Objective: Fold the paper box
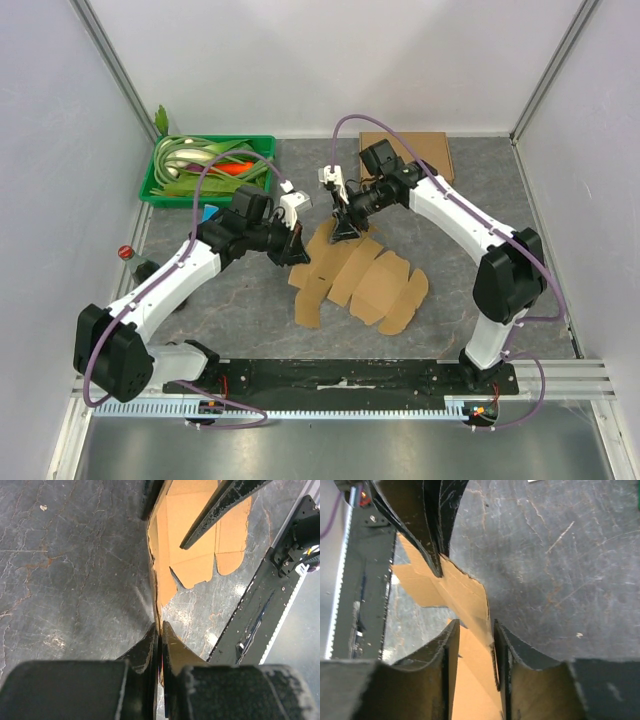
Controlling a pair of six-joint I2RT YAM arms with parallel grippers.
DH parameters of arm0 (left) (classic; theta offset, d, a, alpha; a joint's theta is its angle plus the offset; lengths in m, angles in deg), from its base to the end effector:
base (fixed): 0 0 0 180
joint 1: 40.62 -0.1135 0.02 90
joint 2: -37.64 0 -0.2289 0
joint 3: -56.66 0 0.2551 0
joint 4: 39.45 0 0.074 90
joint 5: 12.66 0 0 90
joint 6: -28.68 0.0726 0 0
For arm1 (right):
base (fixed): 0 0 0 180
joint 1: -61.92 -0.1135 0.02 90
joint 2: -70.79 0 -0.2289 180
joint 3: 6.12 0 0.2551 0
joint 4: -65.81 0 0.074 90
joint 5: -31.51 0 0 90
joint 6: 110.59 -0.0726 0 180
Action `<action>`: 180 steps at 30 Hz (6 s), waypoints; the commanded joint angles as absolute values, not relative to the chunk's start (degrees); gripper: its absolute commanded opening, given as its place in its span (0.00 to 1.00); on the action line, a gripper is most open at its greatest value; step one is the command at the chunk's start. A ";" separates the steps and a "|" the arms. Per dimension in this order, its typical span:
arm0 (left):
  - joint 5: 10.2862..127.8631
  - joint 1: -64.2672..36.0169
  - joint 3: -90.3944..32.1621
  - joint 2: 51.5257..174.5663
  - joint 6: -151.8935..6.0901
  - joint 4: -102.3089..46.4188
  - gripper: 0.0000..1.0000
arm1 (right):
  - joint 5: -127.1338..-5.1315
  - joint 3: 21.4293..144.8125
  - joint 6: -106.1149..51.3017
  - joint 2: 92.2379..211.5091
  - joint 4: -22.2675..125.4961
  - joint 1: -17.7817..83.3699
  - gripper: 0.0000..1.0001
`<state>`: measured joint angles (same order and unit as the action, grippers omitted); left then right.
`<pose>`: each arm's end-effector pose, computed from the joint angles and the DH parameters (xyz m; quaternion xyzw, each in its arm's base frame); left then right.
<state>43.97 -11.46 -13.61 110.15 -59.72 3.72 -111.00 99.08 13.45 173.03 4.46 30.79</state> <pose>0.2431 -0.1814 0.2260 0.3401 0.8257 -0.3446 0.2897 0.3000 0.2485 0.2497 -0.5663 0.6622 0.4193 0.2550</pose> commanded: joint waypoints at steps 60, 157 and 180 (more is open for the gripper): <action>39.02 -12.24 -13.73 117.97 -65.63 -31.90 0.02 | -118.34 79.99 -10.31 162.54 31.99 43.99 0.73; 71.70 -2.48 4.46 124.65 -85.22 -52.20 0.23 | -82.26 76.23 -16.29 156.50 35.50 32.14 0.00; 75.60 -2.57 14.85 105.92 -82.68 -61.34 0.82 | -51.73 58.38 -4.07 146.03 47.72 14.90 0.00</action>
